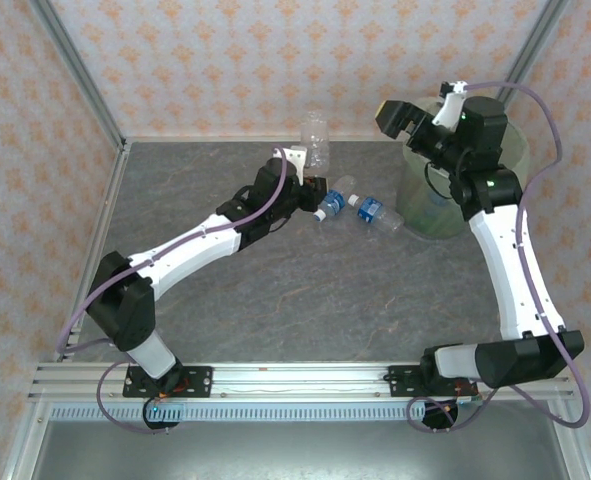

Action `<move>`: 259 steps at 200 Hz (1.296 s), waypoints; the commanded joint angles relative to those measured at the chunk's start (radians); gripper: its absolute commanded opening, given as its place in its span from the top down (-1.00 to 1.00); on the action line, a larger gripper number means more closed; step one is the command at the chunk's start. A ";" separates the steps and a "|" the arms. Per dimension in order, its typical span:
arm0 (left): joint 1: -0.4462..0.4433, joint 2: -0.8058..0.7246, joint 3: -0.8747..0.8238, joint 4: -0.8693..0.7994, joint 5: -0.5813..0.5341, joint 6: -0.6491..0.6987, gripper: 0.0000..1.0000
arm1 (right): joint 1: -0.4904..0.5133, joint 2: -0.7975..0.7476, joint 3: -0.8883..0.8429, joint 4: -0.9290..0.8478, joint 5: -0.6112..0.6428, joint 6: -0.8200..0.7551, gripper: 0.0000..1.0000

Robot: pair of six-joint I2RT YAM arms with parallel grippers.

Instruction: Put the plastic bottles in the bin

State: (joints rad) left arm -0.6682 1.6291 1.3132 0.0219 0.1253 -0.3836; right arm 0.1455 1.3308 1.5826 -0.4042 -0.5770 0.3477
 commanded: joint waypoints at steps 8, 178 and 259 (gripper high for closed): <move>-0.043 -0.041 0.017 0.010 0.032 0.103 0.59 | 0.026 0.047 0.058 -0.027 -0.073 -0.026 -0.99; -0.151 -0.031 0.128 -0.110 -0.036 0.264 0.61 | 0.083 0.174 0.072 -0.104 -0.242 -0.067 -0.74; -0.164 -0.026 0.136 -0.129 -0.057 0.282 0.62 | 0.083 0.182 0.096 -0.139 -0.259 -0.098 -0.33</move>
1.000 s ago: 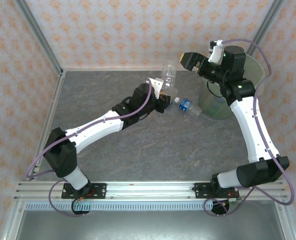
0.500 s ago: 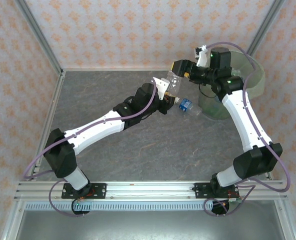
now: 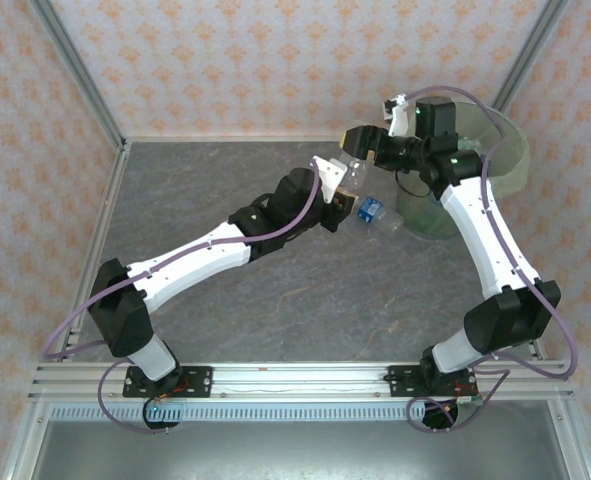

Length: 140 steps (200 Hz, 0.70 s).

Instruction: Put the plastic bottles in the bin

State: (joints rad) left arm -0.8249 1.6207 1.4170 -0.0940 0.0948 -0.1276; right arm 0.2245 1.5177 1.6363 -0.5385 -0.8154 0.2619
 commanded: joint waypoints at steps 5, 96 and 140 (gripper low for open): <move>-0.007 -0.018 0.033 -0.015 -0.029 0.027 0.62 | 0.006 -0.004 0.042 -0.002 -0.024 -0.010 -0.32; -0.007 -0.049 0.000 -0.009 -0.090 0.008 -0.60 | -0.016 -0.037 0.059 0.058 0.034 0.067 -0.14; -0.008 -0.110 -0.054 0.023 -0.130 -0.014 -0.97 | -0.144 -0.049 0.089 0.074 0.071 0.125 -0.14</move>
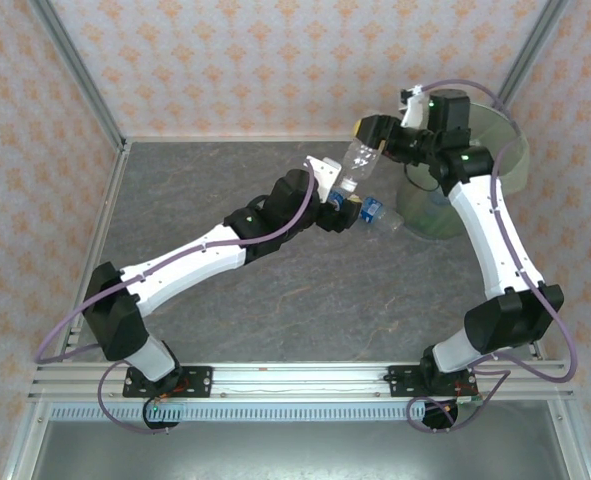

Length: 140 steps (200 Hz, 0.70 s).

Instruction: Put the plastic bottles in the bin

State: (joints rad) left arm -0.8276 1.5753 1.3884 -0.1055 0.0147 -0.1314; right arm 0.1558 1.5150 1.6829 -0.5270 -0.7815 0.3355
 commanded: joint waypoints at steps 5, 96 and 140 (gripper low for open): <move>-0.004 -0.071 -0.031 0.038 -0.054 -0.013 -0.98 | -0.099 -0.050 0.044 0.065 0.042 0.059 -0.14; -0.003 -0.177 -0.134 0.072 -0.098 -0.045 -0.98 | -0.340 -0.024 0.148 0.049 0.354 0.101 -0.13; -0.002 -0.225 -0.189 0.088 -0.113 -0.060 -0.98 | -0.347 0.021 0.179 0.090 0.522 0.102 -0.12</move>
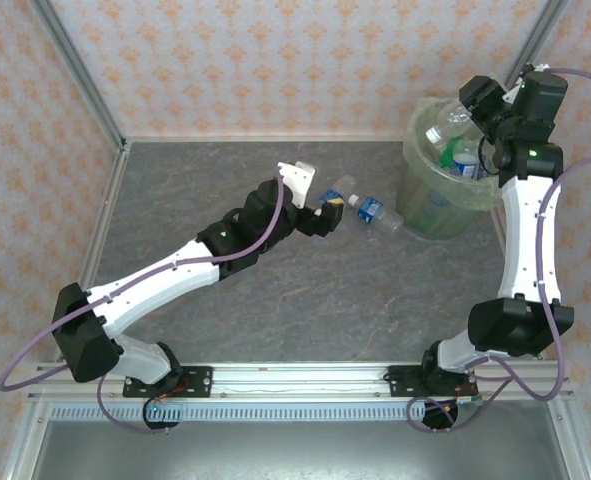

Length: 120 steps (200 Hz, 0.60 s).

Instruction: Put the plastic bottles in the bin

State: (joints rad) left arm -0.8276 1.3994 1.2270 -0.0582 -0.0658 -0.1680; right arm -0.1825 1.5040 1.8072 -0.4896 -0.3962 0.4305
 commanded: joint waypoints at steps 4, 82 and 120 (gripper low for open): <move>-0.002 -0.054 -0.032 0.043 -0.035 -0.024 -0.98 | -0.009 0.038 0.060 0.051 0.148 0.005 -0.12; -0.002 -0.112 -0.082 0.056 -0.070 -0.033 -0.98 | -0.008 0.208 0.152 0.024 0.186 -0.011 -0.12; -0.001 -0.125 -0.093 0.057 -0.077 -0.038 -0.98 | 0.005 0.301 0.226 -0.054 0.114 -0.007 -0.16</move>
State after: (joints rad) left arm -0.8276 1.3052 1.1450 -0.0315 -0.1146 -0.1905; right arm -0.1860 1.7664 1.9598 -0.4904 -0.2440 0.4267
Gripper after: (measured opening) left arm 0.991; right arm 0.563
